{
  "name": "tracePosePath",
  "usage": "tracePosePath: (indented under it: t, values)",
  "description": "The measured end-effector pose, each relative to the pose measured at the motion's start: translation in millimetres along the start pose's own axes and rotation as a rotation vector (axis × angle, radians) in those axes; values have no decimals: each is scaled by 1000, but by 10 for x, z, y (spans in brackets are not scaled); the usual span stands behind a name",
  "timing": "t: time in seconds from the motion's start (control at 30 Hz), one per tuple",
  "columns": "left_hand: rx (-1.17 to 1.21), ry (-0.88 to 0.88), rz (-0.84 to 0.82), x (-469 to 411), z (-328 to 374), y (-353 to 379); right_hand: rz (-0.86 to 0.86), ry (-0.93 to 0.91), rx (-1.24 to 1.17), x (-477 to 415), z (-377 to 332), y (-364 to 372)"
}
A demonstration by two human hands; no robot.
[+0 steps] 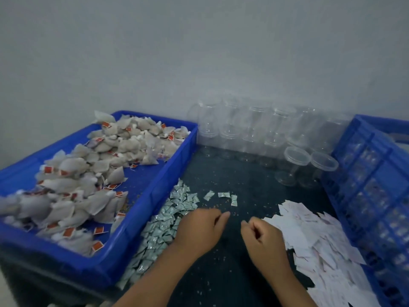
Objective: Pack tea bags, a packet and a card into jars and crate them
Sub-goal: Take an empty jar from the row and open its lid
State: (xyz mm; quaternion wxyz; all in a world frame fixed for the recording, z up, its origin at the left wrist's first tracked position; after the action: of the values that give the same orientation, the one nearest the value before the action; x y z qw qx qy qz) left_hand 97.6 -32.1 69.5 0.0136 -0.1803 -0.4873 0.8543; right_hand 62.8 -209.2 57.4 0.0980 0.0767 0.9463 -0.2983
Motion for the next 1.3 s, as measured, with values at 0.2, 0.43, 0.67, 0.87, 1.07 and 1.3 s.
tracePosePath:
  t: [0.2, 0.43, 0.67, 0.87, 1.07, 1.3]
  values:
    - [-36, -89, 56, 74, -395, 202, 165, 110, -58, -464, 245, -55]
    - [-106, -44, 45, 45, -389, 291, 527, 517, -288, -1623, 1017, -840]
    - [-102, -39, 42, 20, -426, 316, 493, 603, -152, -2066, 1468, -820]
    - [-100, -44, 77, 15, -427, 278, 419, 481, -247, -1845, 1172, -664]
    - [30, -108, 87, 15, -451, 235, 195, 192, -402, -865, 372, -222]
    - [537, 51, 207, -66, -64, -357, 6, 1, -429, 106, 25, 167]
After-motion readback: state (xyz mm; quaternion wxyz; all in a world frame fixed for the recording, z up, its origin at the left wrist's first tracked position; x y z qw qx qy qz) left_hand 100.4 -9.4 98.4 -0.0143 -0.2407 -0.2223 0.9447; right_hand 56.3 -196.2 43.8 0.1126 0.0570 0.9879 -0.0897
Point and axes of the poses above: each hand's wrist, its own x-axis away from the middle knuckle, its own y-axis out of the palm, z = x × y, the point moved 9 cm from there along -x, towards the middle knuckle, and after that the axes turned 2 degrees about x, right-handed, at the moved point
